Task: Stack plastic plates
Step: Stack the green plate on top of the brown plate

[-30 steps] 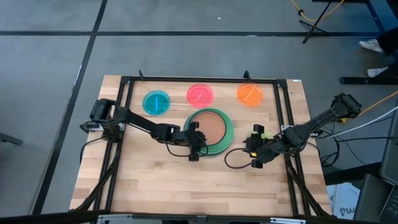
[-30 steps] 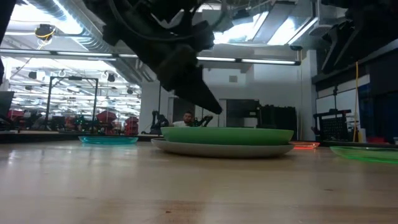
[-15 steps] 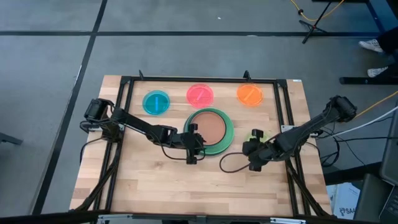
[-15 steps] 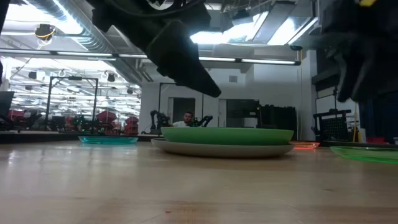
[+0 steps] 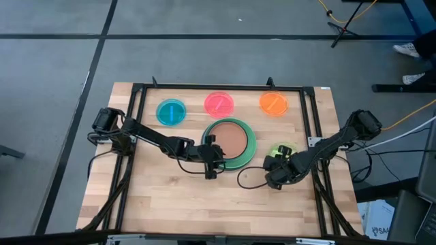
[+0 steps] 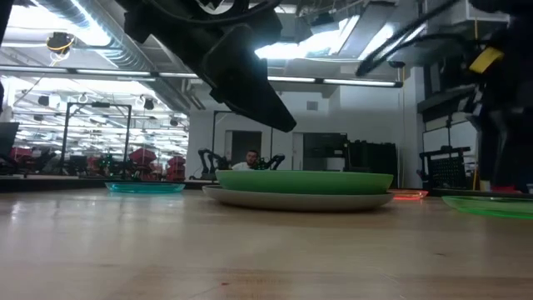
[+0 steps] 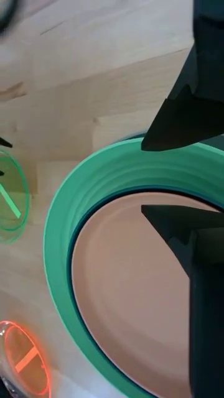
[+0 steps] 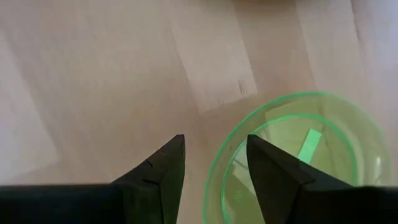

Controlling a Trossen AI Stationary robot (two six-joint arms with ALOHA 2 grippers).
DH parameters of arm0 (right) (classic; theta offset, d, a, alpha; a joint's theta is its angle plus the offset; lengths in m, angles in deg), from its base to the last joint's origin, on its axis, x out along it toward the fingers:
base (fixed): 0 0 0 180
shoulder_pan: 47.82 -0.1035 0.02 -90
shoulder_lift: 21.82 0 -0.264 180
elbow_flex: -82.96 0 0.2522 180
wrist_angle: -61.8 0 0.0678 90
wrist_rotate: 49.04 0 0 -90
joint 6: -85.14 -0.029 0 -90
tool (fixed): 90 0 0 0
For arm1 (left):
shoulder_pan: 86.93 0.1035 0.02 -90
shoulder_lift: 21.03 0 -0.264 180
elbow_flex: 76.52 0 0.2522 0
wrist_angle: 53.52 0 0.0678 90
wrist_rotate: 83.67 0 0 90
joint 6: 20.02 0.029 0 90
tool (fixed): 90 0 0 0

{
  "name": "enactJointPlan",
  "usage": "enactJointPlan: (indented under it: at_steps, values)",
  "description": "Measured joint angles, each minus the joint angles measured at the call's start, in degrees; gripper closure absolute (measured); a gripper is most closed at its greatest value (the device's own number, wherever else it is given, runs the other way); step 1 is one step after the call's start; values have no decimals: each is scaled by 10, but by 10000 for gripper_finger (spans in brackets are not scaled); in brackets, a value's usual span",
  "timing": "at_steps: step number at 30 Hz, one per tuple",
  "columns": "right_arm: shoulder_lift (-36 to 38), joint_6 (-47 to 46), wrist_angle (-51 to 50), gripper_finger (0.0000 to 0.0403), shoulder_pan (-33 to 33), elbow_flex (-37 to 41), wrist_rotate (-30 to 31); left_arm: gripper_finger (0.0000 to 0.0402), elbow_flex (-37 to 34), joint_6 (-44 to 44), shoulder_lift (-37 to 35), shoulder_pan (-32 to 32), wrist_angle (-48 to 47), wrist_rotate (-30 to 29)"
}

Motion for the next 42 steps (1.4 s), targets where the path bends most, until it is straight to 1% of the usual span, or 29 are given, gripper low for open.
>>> enactJointPlan:
  at_steps: [6,10,15,20,22,26,29,33,38,42]
  values:
    - [-44,-31,1,239,2,0,16,255,0,-1,0,0,-2,3]
    - [-71,-51,-3,239,24,0,30,255,0,-2,0,0,-2,3]
    - [-94,-53,-3,240,45,-1,29,254,0,-2,0,0,-2,3]
    - [-104,-50,-6,244,45,-3,31,254,0,-3,0,0,-3,3]
    - [-104,-50,-6,256,45,-3,31,254,0,-3,0,0,-3,3]
    - [-105,-44,-4,300,45,-2,30,254,0,-3,0,0,-4,10]
    - [-105,-16,-4,333,45,-2,30,254,0,-3,0,0,-4,20]
    - [-105,42,-7,365,45,-1,30,254,0,-3,0,0,-4,20]
    - [-106,72,-17,397,45,1,30,254,0,-3,0,0,-4,20]
    - [-106,105,-31,400,45,1,37,254,0,-3,0,0,-6,20]
